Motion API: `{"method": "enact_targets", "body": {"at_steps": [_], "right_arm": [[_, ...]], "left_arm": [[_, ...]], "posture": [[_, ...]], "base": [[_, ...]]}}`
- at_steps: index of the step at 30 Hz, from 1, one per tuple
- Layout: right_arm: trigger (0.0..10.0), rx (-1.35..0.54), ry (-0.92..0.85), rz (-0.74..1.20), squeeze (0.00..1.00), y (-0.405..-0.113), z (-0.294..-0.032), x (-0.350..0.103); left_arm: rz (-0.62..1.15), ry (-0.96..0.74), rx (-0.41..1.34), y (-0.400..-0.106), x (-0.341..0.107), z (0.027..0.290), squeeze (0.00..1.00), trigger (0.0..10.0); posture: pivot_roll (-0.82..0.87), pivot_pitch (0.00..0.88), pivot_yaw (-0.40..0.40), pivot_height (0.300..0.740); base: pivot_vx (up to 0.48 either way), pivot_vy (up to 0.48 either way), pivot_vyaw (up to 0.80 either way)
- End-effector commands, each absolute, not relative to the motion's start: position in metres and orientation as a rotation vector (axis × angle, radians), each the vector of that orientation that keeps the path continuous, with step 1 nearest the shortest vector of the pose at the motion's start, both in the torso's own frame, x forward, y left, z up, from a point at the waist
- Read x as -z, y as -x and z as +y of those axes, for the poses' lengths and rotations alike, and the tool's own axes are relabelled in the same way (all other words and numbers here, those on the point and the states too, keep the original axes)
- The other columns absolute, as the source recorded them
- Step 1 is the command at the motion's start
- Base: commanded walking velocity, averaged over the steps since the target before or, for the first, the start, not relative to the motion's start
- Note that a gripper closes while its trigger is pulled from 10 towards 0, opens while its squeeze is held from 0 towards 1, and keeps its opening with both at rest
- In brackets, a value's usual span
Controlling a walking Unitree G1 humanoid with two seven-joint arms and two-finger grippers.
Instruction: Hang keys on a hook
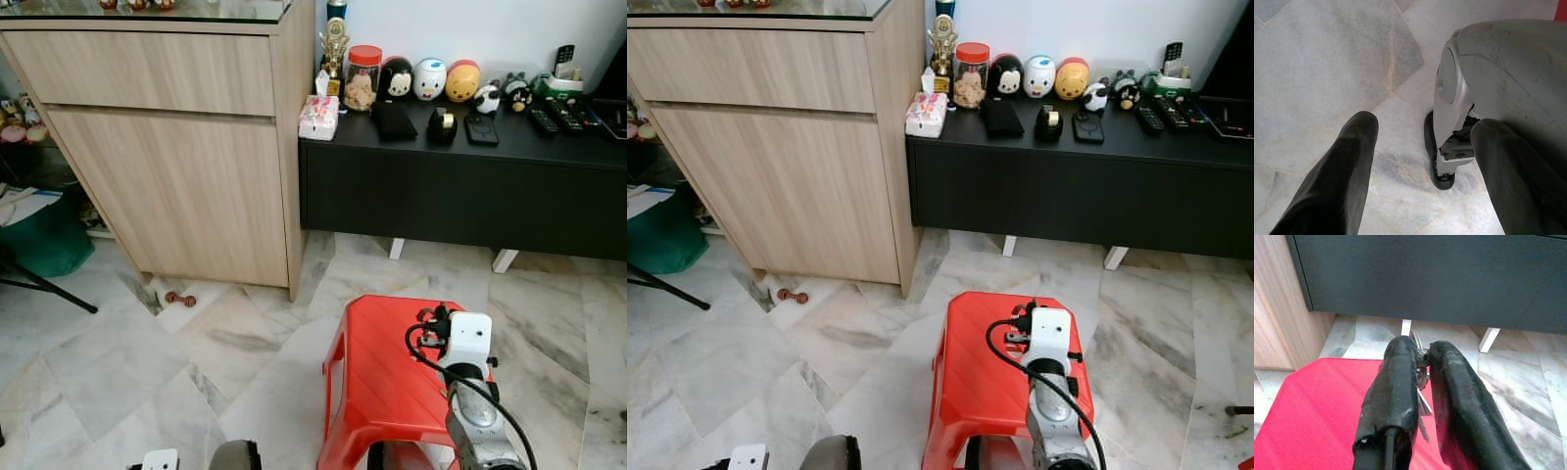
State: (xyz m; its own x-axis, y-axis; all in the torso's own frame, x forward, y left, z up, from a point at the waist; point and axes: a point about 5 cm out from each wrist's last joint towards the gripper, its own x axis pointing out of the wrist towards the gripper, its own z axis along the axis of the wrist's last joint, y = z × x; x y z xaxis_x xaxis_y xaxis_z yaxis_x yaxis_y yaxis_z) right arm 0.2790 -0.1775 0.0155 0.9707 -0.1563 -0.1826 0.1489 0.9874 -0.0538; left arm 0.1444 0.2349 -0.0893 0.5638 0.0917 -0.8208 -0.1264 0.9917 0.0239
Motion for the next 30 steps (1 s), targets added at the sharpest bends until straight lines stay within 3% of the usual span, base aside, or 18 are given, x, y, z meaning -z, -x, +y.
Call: {"method": "enact_targets", "body": {"at_steps": [1,18,30], "right_arm": [[10.0,0.166,0.03,0.175,0.0,-0.2802,-0.18,-0.0186],[10.0,0.162,0.025,0.176,0.0,-0.2805,-0.1799,-0.0191],[10.0,0.161,0.03,0.166,0.0,-0.2859,-0.178,-0.0231]], "left_arm": [[0.99,0.04,-0.1,-0.1423,0.0918,0.2291,0.0,10.0],[0.991,0.041,-0.1,-0.1422,0.0919,0.229,0.0,10.0],[0.985,0.049,-0.107,-0.1425,0.0916,0.2293,0.0,10.0]], "posture": [[0.03,0.0,-0.054,0.617],[0.03,0.0,-0.055,0.617],[0.04,0.0,-0.056,0.617]], "base": [[0.0,0.0,0.0],[0.0,0.0,0.0],[-0.397,0.0,0.0]]}}
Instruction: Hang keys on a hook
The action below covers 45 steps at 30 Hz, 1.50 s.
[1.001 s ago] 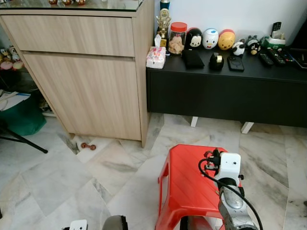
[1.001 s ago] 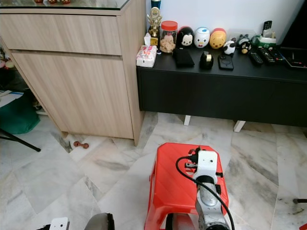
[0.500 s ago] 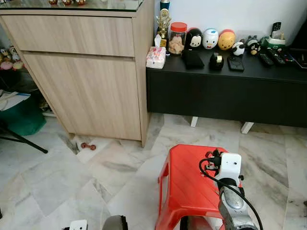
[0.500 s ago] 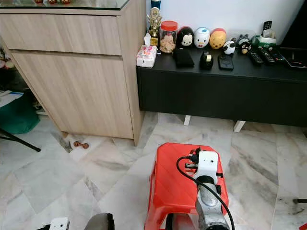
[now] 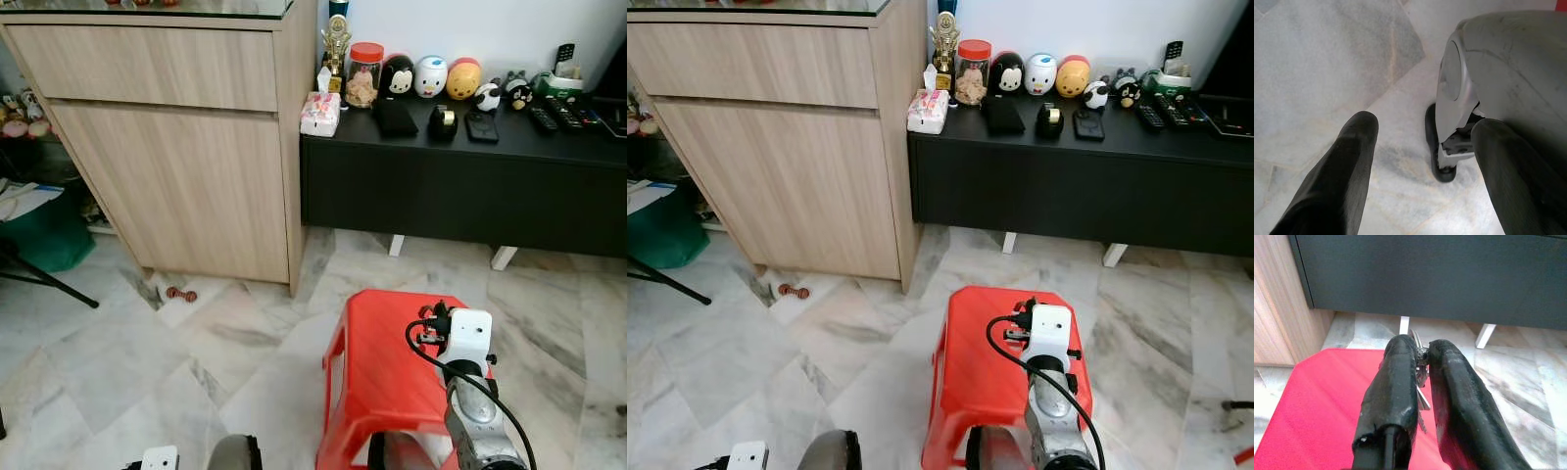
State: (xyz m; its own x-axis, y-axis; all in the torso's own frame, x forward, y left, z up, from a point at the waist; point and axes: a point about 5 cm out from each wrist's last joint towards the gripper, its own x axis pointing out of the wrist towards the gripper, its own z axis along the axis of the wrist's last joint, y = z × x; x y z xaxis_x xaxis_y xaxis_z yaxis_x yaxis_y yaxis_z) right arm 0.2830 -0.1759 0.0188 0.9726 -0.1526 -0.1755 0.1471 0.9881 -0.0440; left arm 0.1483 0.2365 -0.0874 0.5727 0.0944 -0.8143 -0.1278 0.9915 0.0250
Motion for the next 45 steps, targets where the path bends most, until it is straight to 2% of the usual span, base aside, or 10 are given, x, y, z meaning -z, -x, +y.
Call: {"method": "enact_targets", "body": {"at_steps": [1,11,20,37,45], "right_arm": [[10.0,0.162,0.03,0.167,0.0,-0.286,-0.178,-0.023],[10.0,0.156,0.03,0.167,0.0,-0.287,-0.177,-0.023],[10.0,0.151,0.034,0.135,0.0,-0.289,-0.179,-0.028],[10.0,0.194,0.059,0.101,0.0,-0.29,-0.183,-0.034],[10.0,0.234,0.097,0.068,0.0,-0.291,-0.187,-0.04]], "left_arm": [[0.985,0.045,-0.102,-0.143,0.092,0.229,0.0,10.0],[0.985,0.039,-0.098,-0.143,0.091,0.229,0.0,10.0],[0.981,0.036,-0.095,-0.143,0.091,0.23,0.0,10.0],[0.981,0.04,-0.092,-0.143,0.091,0.229,0.0,10.0],[0.981,0.042,-0.089,-0.143,0.091,0.229,0.0,10.0]], "posture": [[0.04,0.0,-0.056,0.617],[0.04,0.0,-0.057,0.617],[0.04,0.0,-0.056,0.617],[0.04,0.0,-0.055,0.736],[0.04,0.0,-0.054,0.74]], "base": [[-0.435,0.0,0.0],[-0.421,0.0,0.0],[0.0,0.0,0.0],[0.0,0.0,0.0],[0.0,0.0,0.0]]}}
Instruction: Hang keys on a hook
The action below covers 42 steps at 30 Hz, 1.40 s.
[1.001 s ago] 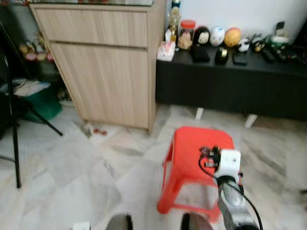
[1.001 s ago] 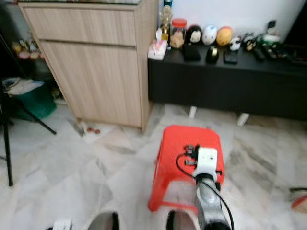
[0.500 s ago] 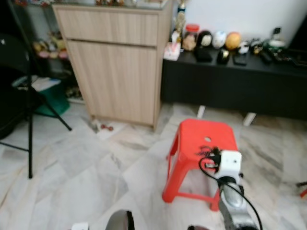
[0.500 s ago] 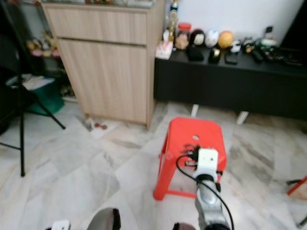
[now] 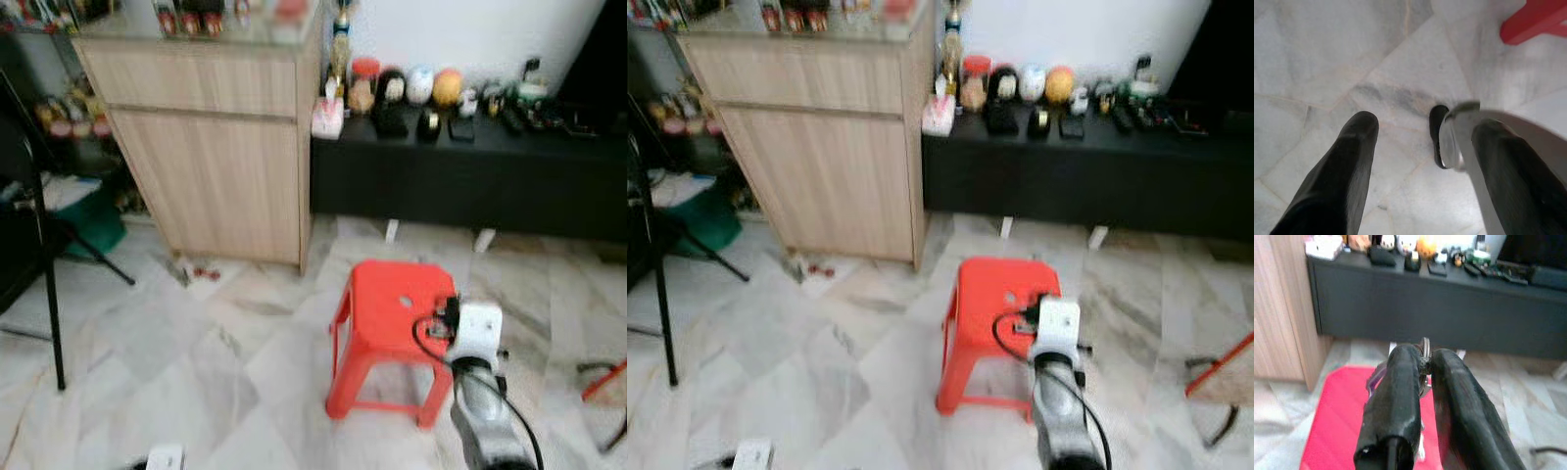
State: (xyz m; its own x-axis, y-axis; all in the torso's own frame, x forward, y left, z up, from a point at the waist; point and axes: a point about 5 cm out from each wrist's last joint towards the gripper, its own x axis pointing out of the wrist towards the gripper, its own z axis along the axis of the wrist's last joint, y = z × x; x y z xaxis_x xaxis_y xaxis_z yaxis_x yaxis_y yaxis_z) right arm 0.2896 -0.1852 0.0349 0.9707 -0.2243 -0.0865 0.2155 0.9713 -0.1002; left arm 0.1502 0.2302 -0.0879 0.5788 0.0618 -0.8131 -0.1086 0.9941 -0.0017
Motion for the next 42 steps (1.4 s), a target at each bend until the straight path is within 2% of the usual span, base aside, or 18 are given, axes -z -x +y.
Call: {"method": "enact_targets", "body": {"at_steps": [1,12,19,22,28,33,42], "right_arm": [[10.0,0.237,0.099,0.066,0.0,-0.291,-0.187,-0.04],[10.0,0.298,0.127,0.054,0.0,-0.291,-0.194,-0.044],[10.0,0.294,0.079,0.06,0.0,-0.291,-0.192,-0.042],[10.0,0.326,0.004,0.093,0.0,-0.291,-0.191,-0.039],[10.0,0.32,0.003,0.098,0.0,-0.291,-0.191,-0.038],[10.0,0.325,-0.011,0.122,0.0,-0.289,-0.191,-0.035],[10.0,0.349,0.015,0.119,0.0,-0.288,-0.193,-0.035]], "left_arm": [[0.981,0.042,-0.088,-0.143,0.091,0.229,0.0,10.0],[0.982,0.043,-0.085,-0.143,0.091,0.229,0.0,10.0],[0.98,0.025,-0.067,-0.143,0.091,0.229,0.0,10.0],[0.98,0.021,-0.066,-0.143,0.091,0.229,0.0,10.0],[0.982,0.02,-0.067,-0.143,0.091,0.229,0.0,10.0],[0.983,0.017,-0.064,-0.143,0.091,0.229,0.0,10.0],[0.985,0.013,-0.068,-0.143,0.091,0.23,0.0,10.0]], "posture": [[0.04,0.0,-0.054,0.74],[0.04,0.0,-0.054,0.74],[0.04,0.0,-0.056,0.74],[0.04,0.0,-0.057,0.74],[0.04,0.0,-0.056,0.74],[0.04,0.0,-0.057,0.74],[0.04,0.0,-0.056,0.74]], "base": [[0.0,0.0,0.0],[0.0,0.0,0.0],[0.0,0.0,0.0],[0.0,-0.48,0.0],[0.0,-0.48,0.0],[0.0,-0.48,-0.75],[0.0,-0.48,0.0]]}}
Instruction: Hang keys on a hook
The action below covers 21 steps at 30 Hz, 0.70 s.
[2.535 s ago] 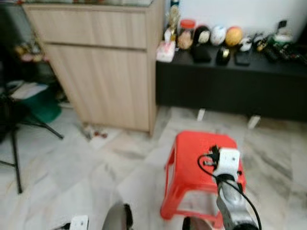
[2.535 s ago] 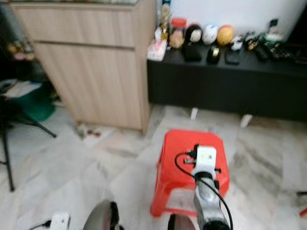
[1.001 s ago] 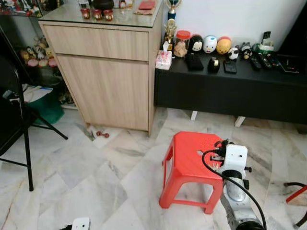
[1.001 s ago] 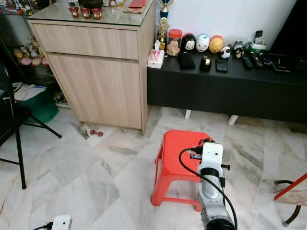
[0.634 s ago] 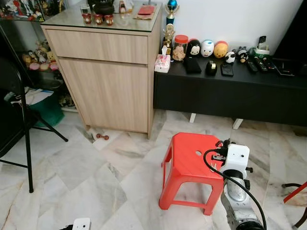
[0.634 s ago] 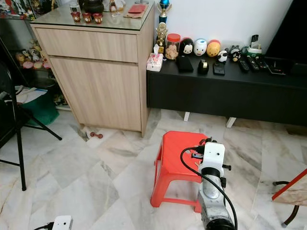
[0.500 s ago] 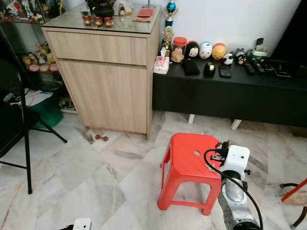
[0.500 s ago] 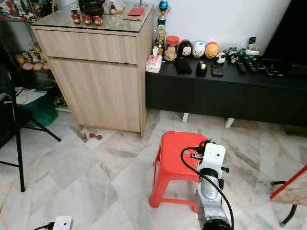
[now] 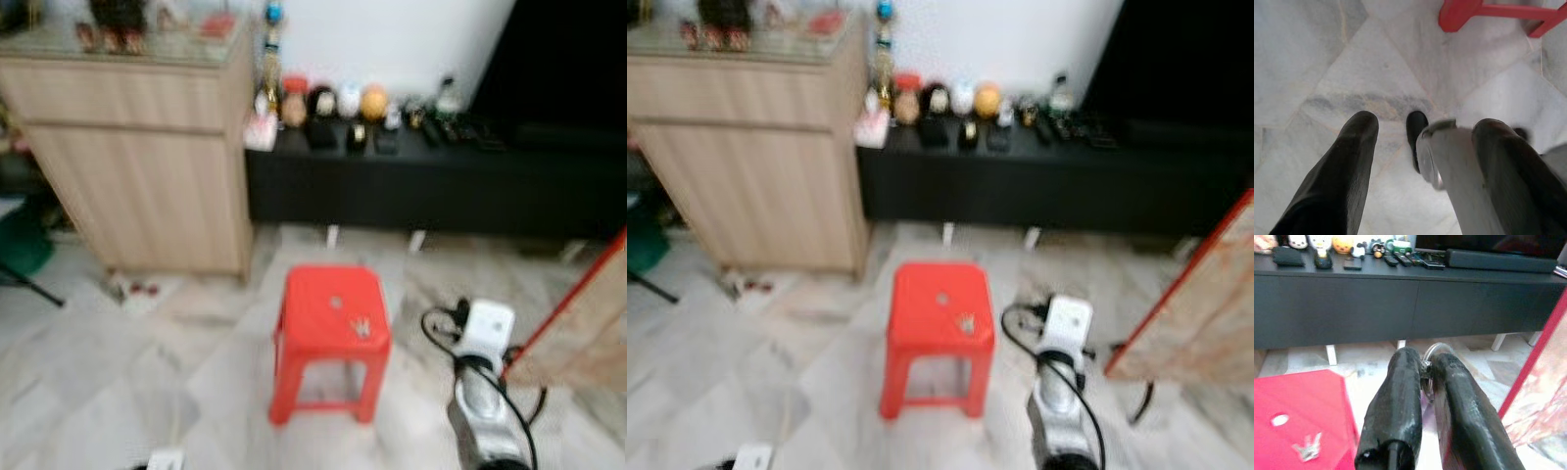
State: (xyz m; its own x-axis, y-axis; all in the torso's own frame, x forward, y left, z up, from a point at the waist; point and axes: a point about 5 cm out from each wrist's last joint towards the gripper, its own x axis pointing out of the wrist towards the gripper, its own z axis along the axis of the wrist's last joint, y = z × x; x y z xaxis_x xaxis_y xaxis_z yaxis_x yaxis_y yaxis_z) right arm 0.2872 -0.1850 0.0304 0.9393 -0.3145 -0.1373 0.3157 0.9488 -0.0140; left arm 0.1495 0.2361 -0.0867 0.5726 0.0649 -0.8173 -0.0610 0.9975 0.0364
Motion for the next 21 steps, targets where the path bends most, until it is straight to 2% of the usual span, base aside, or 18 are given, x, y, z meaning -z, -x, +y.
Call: {"method": "enact_targets", "body": {"at_steps": [1,21], "right_arm": [[10.0,0.353,0.015,0.117,0.0,-0.288,-0.194,-0.035],[10.0,0.401,0.028,0.092,0.0,-0.289,-0.205,-0.041]], "left_arm": [[0.985,0.013,-0.068,-0.143,0.091,0.23,0.0,10.0],[0.987,0.007,-0.066,-0.142,0.091,0.23,0.0,10.0]], "posture": [[0.04,0.0,-0.057,0.74],[0.03,0.0,-0.056,0.74]], "base": [[0.0,-0.48,0.0],[0.0,-0.48,0.0]]}}
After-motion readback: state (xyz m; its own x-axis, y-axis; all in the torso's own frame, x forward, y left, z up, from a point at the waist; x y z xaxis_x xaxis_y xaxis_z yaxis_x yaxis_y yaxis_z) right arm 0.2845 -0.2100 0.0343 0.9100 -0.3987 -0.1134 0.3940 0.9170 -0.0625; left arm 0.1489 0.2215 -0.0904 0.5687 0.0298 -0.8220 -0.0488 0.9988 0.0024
